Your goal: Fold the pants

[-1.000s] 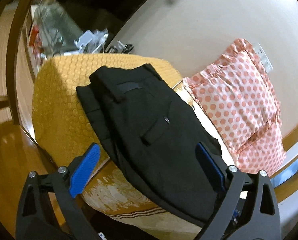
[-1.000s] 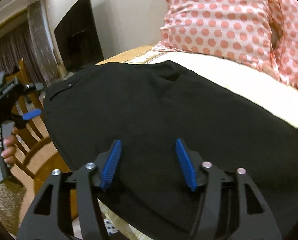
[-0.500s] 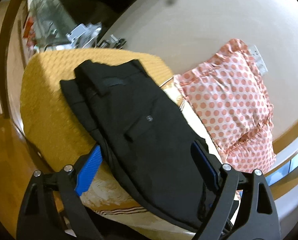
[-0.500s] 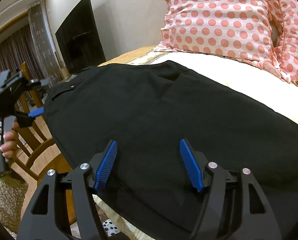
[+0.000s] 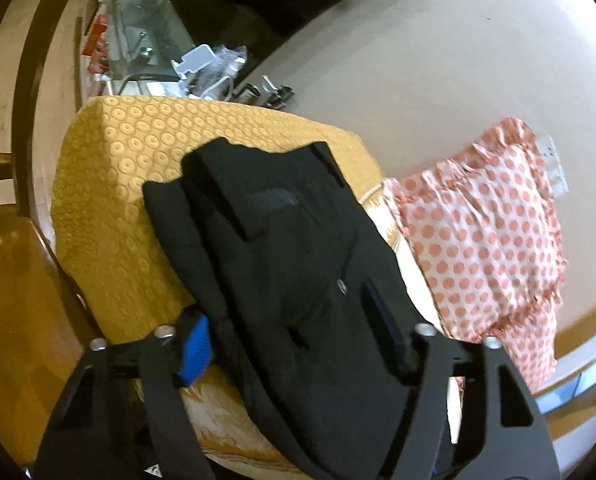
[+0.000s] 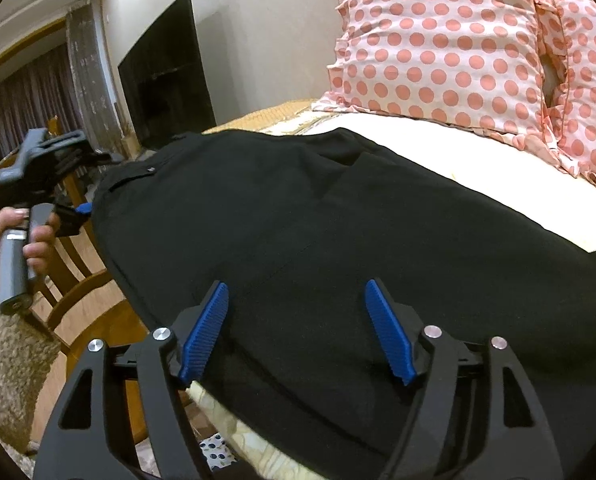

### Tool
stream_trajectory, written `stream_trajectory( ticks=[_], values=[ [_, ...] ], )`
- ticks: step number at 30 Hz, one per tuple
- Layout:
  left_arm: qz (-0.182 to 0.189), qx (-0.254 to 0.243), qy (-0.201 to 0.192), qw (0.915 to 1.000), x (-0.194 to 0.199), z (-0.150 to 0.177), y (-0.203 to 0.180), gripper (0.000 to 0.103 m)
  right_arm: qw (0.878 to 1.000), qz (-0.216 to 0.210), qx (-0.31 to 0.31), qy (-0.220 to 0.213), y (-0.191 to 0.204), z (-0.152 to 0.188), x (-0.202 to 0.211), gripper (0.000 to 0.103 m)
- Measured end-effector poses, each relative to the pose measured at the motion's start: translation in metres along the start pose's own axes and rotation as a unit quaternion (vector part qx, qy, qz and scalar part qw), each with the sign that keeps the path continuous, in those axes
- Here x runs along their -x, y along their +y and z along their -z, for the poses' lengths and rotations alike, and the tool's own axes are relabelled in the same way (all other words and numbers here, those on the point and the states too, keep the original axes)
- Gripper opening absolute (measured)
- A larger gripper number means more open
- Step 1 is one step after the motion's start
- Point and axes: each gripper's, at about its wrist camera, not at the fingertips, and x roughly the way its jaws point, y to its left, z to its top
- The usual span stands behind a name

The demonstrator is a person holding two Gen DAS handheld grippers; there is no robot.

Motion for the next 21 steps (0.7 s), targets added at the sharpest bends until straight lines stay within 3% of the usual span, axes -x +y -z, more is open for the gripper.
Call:
stream_trajectory(
  ticks=[1, 2, 7, 9, 11, 15, 21],
  values=[
    [-0.014, -0.006, 0.0, 0.9999, -0.003, -0.001, -0.002, 0.051, 1.0, -0.005, -0.01, -0.007, -0.005, 0.001, 0.006, 0.073],
    [-0.027, -0.013, 0.0, 0.9996, -0.004, -0.001, -0.003, 0.039, 1.0, -0.005, -0.018, -0.014, -0.01, 0.001, 0.011, 0.073],
    [-0.054, -0.076, -0.022, 0.9954, 0.002, 0.0, -0.025, 0.015, 0.997, 0.013, -0.066, -0.036, -0.046, 0.003, 0.041, 0.073],
    [-0.058, -0.106, -0.031, 0.9922, 0.007, 0.002, -0.04, 0.013, 0.995, 0.019, -0.084, -0.044, -0.059, 0.004, 0.053, 0.076],
    [-0.066, -0.154, -0.044, 0.9848, 0.013, 0.007, -0.066, 0.013, 0.993, 0.036, -0.099, -0.061, -0.074, 0.007, 0.069, 0.086],
    [-0.054, -0.241, -0.061, 0.9672, 0.023, 0.025, -0.122, 0.012, 0.985, 0.067, -0.126, -0.096, -0.103, 0.013, 0.102, 0.086],
    [0.015, -0.356, -0.049, 0.9331, 0.027, 0.078, -0.221, 0.011, 0.966, 0.125, -0.186, -0.132, -0.153, 0.034, 0.15, 0.086]
  ],
)
